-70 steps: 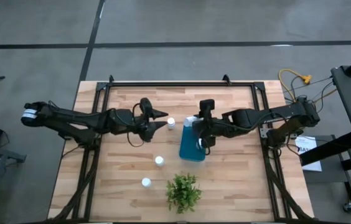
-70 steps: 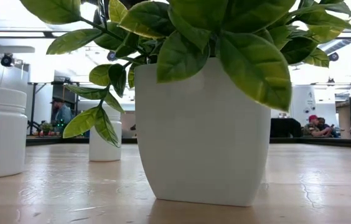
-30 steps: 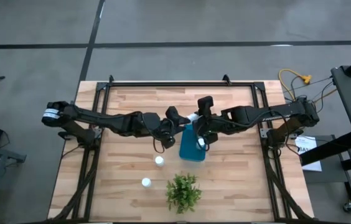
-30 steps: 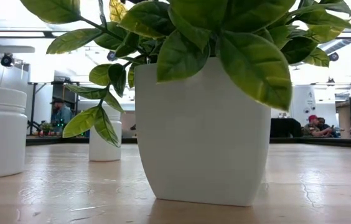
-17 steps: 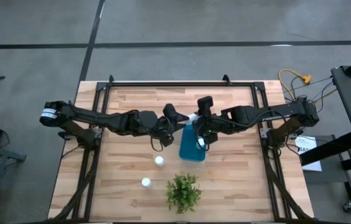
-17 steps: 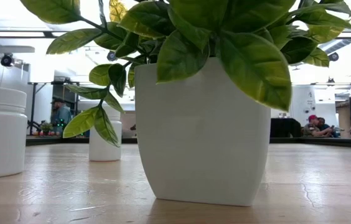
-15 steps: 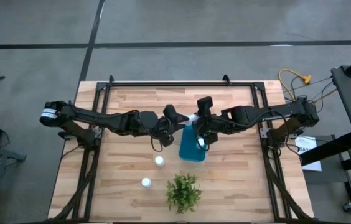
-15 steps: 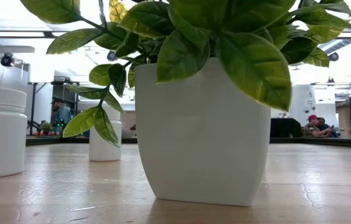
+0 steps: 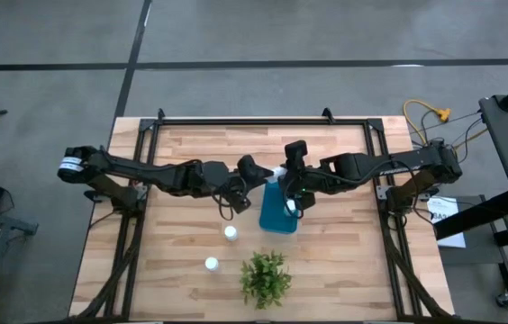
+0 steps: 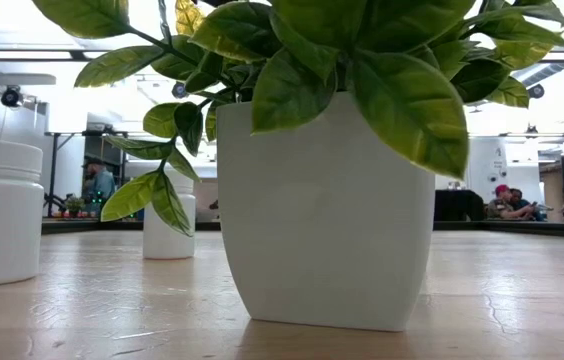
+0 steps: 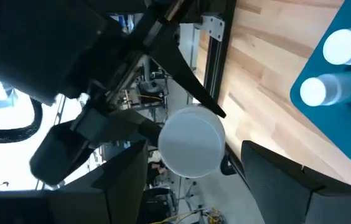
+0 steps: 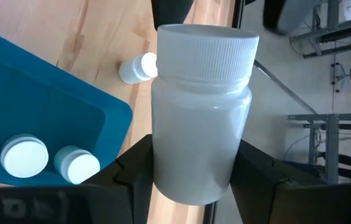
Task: Pick and place pill bottles into a basket
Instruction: Put the white pill bottle into the blue bin
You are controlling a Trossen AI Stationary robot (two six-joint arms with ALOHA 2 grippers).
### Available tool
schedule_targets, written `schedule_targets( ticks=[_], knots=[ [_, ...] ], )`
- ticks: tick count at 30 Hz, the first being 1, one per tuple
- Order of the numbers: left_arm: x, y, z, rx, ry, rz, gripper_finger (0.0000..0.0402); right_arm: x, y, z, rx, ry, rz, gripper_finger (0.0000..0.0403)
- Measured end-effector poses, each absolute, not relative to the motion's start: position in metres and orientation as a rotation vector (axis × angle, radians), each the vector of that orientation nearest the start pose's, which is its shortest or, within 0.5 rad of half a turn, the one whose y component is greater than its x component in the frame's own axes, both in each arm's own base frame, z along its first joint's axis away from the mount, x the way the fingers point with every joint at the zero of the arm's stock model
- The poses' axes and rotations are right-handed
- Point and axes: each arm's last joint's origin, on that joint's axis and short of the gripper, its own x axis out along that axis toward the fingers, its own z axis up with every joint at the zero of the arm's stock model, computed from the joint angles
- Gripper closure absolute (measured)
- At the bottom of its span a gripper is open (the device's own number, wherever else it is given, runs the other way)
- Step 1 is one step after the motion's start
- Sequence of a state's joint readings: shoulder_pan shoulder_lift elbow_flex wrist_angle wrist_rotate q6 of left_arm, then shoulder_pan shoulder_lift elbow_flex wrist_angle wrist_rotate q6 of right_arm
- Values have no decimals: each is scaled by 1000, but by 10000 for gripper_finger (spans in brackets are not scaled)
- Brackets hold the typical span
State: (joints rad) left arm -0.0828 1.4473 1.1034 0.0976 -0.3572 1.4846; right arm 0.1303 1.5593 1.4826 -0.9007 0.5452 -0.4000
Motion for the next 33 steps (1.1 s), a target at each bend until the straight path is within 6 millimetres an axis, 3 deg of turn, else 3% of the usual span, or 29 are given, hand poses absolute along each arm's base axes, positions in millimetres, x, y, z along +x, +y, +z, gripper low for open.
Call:
schedule_targets(
  ticks=[13,33],
  knots=[
    [349,-13,308,1652,434,113,162,318,27,332,-685,990,-189,248],
    [348,-18,310,1644,386,80,162,318,25,333,-686,991,-192,248]
  ],
)
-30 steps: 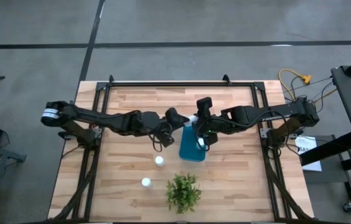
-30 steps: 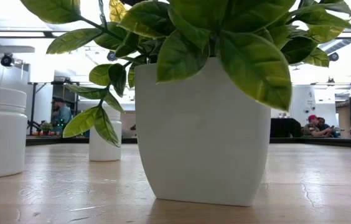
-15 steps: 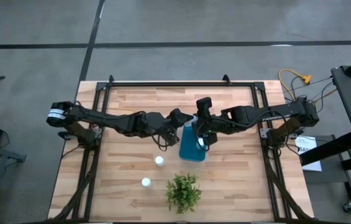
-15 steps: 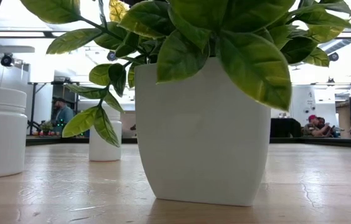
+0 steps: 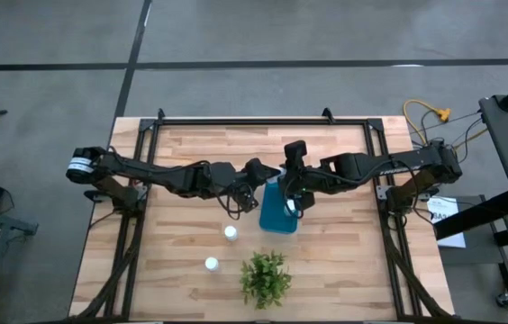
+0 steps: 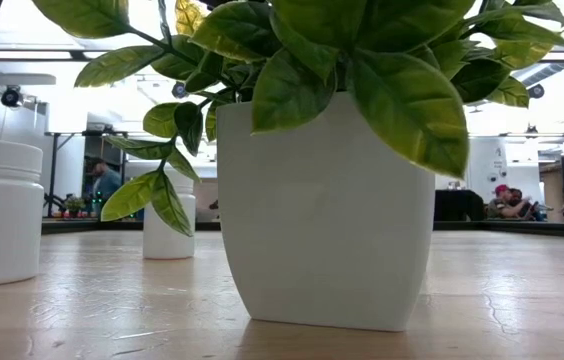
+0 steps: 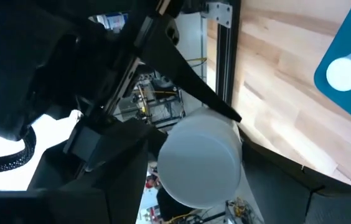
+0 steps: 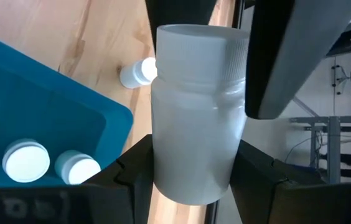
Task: Pick and place pill bottles into a basket
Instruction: Put the white pill bottle into the blue bin
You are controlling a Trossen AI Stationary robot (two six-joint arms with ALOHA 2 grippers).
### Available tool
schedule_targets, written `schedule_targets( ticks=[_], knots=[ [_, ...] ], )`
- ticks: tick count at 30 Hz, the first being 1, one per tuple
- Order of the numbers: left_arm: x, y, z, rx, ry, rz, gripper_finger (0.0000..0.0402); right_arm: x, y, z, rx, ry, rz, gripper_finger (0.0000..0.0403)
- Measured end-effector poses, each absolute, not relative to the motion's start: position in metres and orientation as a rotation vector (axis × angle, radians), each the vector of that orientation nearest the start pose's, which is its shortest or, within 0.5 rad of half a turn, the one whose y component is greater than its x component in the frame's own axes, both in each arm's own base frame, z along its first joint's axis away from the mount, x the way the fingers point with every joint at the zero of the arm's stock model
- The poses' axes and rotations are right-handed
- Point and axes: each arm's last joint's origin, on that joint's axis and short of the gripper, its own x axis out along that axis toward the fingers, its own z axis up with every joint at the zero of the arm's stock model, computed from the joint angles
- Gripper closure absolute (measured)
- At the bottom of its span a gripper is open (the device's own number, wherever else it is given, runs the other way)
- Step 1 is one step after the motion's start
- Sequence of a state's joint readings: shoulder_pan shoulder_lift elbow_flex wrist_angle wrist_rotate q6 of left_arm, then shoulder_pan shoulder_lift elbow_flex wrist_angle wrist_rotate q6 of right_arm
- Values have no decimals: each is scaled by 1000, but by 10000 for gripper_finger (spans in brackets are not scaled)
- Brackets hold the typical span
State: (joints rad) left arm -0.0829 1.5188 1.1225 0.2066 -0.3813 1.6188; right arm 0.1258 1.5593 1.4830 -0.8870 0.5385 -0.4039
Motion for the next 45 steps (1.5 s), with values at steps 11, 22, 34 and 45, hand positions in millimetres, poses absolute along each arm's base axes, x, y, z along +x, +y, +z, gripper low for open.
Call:
schedule_targets(
  ticks=[11,22,34,45],
  knots=[
    [348,-22,311,1631,365,69,162,318,25,333,-695,992,-189,249],
    [348,-22,311,1628,358,76,180,318,24,333,-699,991,-192,250],
    [348,-22,310,1622,361,71,258,317,24,333,-717,999,-189,252],
    [348,-22,311,1626,362,75,258,318,24,333,-717,994,-189,246]
  ],
)
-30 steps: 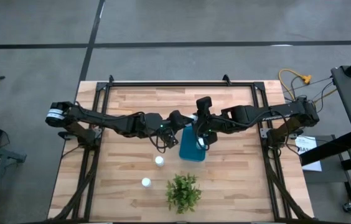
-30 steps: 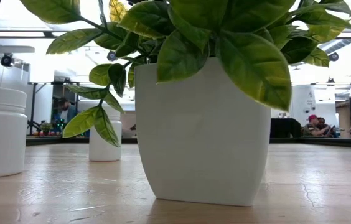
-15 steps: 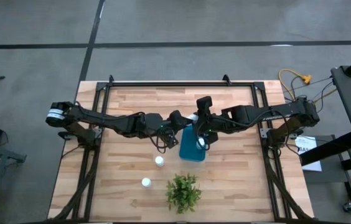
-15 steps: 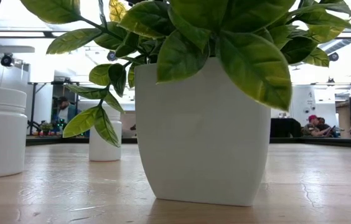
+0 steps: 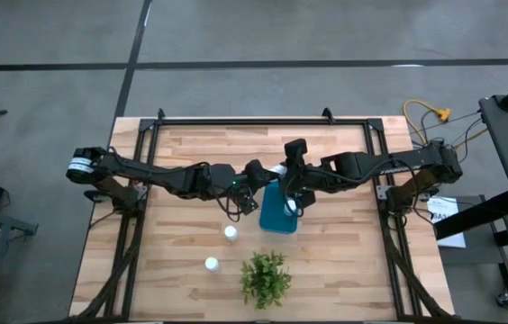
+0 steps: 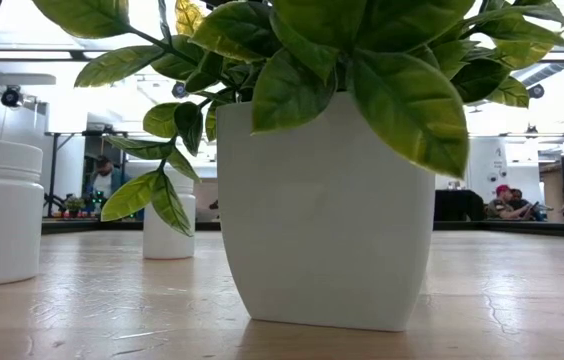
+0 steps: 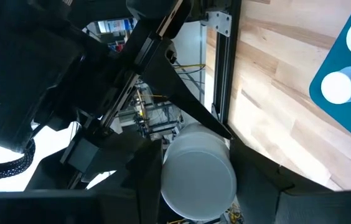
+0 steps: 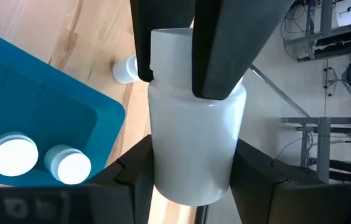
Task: Pick and place pill bottles into a basket
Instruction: Put the white pill bottle into the blue bin
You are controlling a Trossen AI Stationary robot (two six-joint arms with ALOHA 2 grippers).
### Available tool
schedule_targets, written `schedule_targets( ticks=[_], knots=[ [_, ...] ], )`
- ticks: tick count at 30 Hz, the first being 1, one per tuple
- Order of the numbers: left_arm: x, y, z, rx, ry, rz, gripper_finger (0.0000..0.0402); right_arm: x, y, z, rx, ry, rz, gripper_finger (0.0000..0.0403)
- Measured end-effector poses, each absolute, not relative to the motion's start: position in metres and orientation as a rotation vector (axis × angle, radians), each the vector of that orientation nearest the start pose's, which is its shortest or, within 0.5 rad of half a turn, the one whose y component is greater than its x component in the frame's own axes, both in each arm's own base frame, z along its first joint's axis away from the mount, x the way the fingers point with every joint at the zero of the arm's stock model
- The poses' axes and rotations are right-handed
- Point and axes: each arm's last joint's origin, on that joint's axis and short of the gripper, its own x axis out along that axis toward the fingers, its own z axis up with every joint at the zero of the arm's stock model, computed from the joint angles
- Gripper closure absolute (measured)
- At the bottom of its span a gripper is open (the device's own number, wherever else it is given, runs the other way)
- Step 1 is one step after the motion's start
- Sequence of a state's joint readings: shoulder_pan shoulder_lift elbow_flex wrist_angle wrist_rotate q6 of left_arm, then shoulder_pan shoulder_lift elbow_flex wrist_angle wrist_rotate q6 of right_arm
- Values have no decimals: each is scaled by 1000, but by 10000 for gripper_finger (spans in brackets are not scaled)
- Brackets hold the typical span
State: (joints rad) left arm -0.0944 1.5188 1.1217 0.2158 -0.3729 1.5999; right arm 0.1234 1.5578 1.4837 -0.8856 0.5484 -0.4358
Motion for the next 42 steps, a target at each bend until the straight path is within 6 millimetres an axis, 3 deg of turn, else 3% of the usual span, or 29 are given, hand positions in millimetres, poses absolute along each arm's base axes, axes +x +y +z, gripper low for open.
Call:
schedule_targets(
  ticks=[25,37,42],
  knots=[
    [348,-21,312,1627,410,136,258,322,17,336,-637,950,-281,103],
    [343,-21,317,1574,393,152,258,315,8,332,-625,1031,-300,78],
    [341,-22,318,1575,405,152,258,299,-1,332,-621,1146,-343,82]
  ],
)
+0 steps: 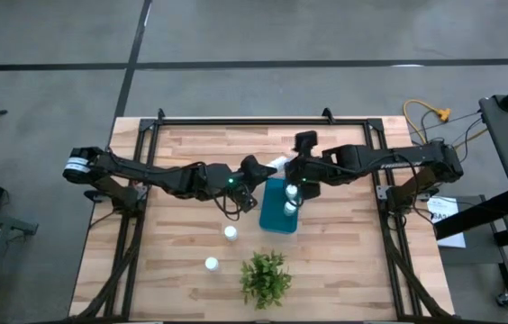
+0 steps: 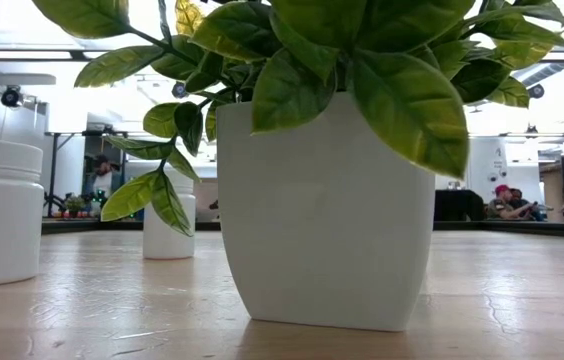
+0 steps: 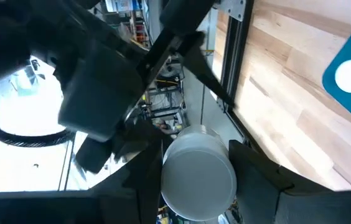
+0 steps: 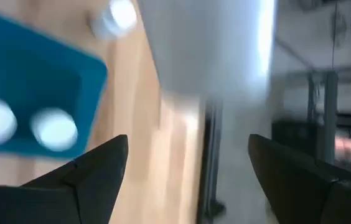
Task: Pick and place pill bottles into a basket
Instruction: Put the white pill bottle into the blue bin
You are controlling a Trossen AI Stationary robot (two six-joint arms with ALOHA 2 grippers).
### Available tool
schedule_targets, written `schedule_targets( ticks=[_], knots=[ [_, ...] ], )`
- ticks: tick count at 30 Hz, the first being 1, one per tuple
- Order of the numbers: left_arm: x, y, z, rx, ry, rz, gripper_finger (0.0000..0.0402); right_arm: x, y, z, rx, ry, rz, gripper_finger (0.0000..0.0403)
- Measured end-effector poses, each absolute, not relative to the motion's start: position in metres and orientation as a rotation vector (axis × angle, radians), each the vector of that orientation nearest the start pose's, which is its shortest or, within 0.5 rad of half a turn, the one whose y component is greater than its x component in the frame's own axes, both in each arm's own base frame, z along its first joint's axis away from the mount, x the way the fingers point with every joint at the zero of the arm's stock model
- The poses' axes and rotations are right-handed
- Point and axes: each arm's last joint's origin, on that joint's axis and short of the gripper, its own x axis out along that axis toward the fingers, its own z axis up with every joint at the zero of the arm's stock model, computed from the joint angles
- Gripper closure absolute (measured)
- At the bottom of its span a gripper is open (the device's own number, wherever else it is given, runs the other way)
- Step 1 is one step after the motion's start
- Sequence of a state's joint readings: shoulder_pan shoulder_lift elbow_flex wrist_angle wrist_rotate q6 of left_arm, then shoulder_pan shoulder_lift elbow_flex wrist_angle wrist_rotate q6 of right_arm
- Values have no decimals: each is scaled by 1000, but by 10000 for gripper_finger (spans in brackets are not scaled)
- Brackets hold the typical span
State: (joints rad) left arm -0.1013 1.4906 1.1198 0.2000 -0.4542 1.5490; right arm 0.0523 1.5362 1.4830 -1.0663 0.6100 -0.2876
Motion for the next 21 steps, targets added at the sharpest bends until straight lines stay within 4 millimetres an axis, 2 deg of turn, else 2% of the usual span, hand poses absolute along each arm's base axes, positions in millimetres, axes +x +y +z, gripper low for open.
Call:
schedule_targets(
  ticks=[6,11,17,21],
  knots=[
    [336,-21,318,1510,422,167,258,270,-14,335,-459,1271,-498,90],
    [327,-20,324,1406,412,173,258,249,-15,334,-343,1314,-594,88],
    [309,-20,345,1233,291,169,258,220,-15,321,-254,1289,-668,93],
    [293,-21,362,1122,195,126,258,205,-15,308,-213,1193,-674,98]
  ],
)
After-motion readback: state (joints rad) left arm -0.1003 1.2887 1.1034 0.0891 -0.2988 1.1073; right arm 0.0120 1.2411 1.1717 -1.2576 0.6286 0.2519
